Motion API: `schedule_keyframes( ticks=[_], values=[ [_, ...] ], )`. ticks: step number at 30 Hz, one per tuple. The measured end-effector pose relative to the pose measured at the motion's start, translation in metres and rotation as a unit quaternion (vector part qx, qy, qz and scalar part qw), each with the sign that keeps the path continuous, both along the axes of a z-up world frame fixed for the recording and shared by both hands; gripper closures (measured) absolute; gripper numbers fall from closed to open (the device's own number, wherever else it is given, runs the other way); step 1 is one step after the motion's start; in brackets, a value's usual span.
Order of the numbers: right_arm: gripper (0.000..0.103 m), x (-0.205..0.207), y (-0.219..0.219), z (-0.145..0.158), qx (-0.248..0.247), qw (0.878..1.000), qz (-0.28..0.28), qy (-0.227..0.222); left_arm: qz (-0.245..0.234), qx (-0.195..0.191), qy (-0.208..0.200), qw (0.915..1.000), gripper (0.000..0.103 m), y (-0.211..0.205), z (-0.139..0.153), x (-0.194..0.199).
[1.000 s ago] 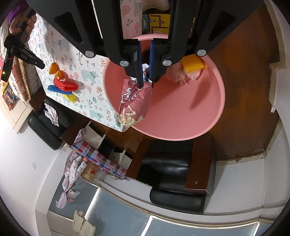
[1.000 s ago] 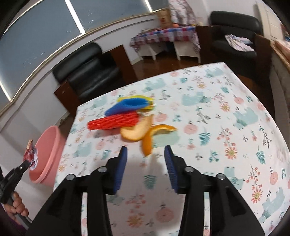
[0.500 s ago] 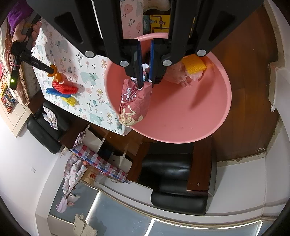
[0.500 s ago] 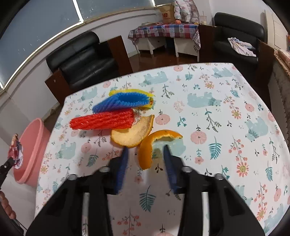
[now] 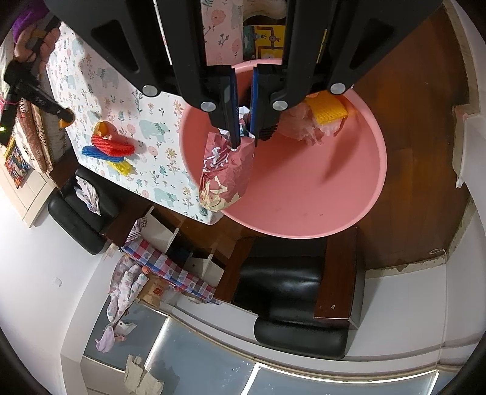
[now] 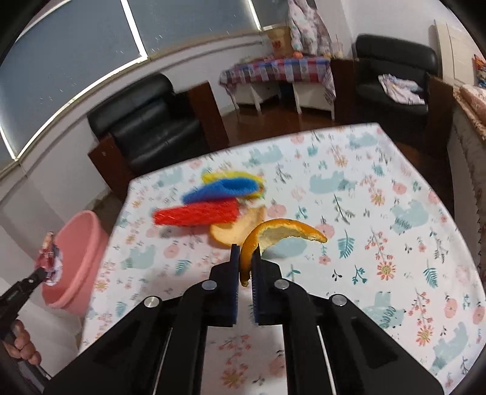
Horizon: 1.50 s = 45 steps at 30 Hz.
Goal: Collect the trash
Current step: 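Carry the orange peel over the bucket with the right tool while the left tool holds the wrapper there, then open both tools to drop the wrapper and orange peel into the bucket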
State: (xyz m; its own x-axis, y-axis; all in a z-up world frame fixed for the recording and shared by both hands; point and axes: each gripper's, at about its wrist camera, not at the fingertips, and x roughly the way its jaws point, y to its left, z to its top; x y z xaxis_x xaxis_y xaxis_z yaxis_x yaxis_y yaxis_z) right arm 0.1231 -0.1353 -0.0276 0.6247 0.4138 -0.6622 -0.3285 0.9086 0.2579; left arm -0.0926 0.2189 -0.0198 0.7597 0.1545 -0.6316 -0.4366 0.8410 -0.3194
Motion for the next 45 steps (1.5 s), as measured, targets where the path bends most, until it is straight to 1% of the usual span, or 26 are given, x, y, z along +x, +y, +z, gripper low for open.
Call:
schedule_keyframes(
  ticks=[7, 11, 14, 21, 28, 30, 38, 42, 45],
  values=[
    [0.096, -0.027, 0.023, 0.042, 0.022, 0.997, 0.046, -0.058, 0.009, 0.005, -0.007, 0.9999, 0.097, 0.001, 0.005, -0.009],
    [0.095, -0.04, 0.051, 0.062, 0.027, 0.992, 0.09, -0.082, 0.02, 0.004, -0.008, 0.9998, 0.097, 0.003, 0.004, -0.014],
    [0.096, -0.046, 0.071, 0.069, 0.028, 0.988, 0.119, -0.091, 0.028, 0.002, -0.009, 0.9996, 0.097, 0.005, 0.004, -0.017],
    [0.096, -0.059, 0.133, 0.081, 0.035, 0.976, 0.199, -0.086, 0.04, 0.005, -0.011, 0.9991, 0.097, 0.008, 0.003, -0.021],
    [0.096, -0.068, 0.193, 0.076, 0.033, 0.962, 0.264, -0.068, 0.059, 0.0, -0.005, 0.9983, 0.097, 0.017, 0.0, -0.025],
    [0.096, -0.067, 0.206, 0.072, 0.031, 0.959, 0.273, -0.062, 0.064, 0.001, -0.002, 0.998, 0.097, 0.019, -0.002, -0.025],
    [0.095, -0.063, 0.25, 0.046, 0.01, 0.955, 0.295, -0.027, 0.079, -0.003, 0.014, 0.9968, 0.097, 0.028, -0.011, -0.028],
    [0.095, -0.062, 0.265, 0.033, -0.004, 0.955, 0.298, -0.014, 0.078, -0.002, 0.019, 0.9968, 0.097, 0.031, -0.014, -0.025],
    [0.095, -0.059, 0.27, 0.025, -0.008, 0.953, 0.304, 0.007, 0.08, -0.005, 0.018, 0.9966, 0.094, 0.031, -0.014, -0.023]
  ],
)
